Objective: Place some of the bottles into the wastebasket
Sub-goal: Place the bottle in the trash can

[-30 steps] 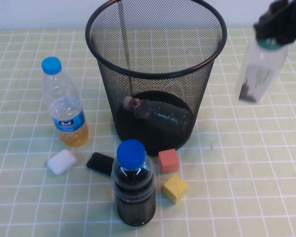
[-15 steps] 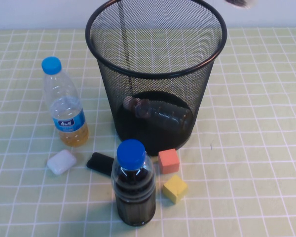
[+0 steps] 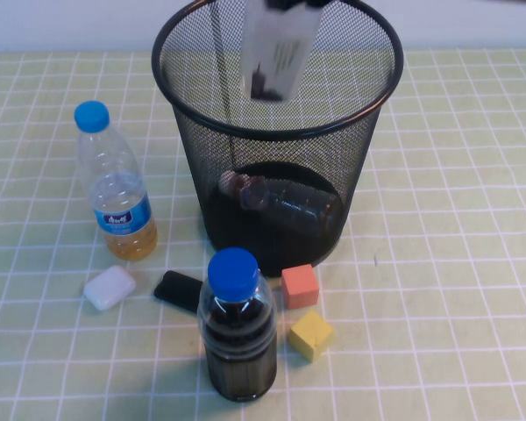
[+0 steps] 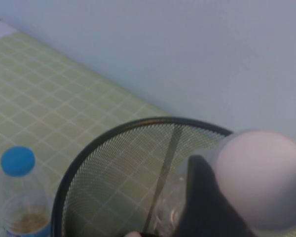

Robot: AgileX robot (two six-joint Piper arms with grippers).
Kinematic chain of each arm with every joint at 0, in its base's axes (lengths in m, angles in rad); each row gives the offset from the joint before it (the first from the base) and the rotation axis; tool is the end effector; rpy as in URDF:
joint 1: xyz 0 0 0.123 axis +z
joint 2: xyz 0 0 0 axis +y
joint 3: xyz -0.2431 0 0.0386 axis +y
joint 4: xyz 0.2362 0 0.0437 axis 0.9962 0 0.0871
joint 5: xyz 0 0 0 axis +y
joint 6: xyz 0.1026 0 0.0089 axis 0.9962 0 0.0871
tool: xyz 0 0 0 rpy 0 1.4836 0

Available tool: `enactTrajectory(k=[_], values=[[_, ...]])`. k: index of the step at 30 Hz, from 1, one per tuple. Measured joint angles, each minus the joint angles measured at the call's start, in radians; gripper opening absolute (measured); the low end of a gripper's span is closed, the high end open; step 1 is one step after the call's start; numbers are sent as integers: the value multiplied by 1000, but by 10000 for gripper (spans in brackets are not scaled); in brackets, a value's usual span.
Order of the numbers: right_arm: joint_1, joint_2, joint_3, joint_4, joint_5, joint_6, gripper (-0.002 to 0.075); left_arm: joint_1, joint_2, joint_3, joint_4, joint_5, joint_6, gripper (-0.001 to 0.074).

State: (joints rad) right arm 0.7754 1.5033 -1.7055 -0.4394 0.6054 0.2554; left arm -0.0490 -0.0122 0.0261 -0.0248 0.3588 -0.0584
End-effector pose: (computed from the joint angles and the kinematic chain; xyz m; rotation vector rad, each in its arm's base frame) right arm 0.2610 0.2209 0.4317 -0.6328 1.7271 0.2399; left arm 0.0919 -0.0054 0.1700 -0.0242 1.8572 -0.0988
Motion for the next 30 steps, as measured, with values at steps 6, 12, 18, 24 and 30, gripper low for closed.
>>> enactTrajectory(k=[6,12,18,24,30], values=[[0,130,0,0,21,-1,341,0,0,0,0,0,0,-1],[0,206,0,2,45,-1,341,0,0,0,0,0,0,-1],[0,213,0,6,68,-1,384,0,0,0,0,0,0,-1],[0,196,-3,6,96,-1,444,0,0,0,0,0,0,-1],[0,122,-7,4,120,-1,442,0,0,0,0,0,0,-1]])
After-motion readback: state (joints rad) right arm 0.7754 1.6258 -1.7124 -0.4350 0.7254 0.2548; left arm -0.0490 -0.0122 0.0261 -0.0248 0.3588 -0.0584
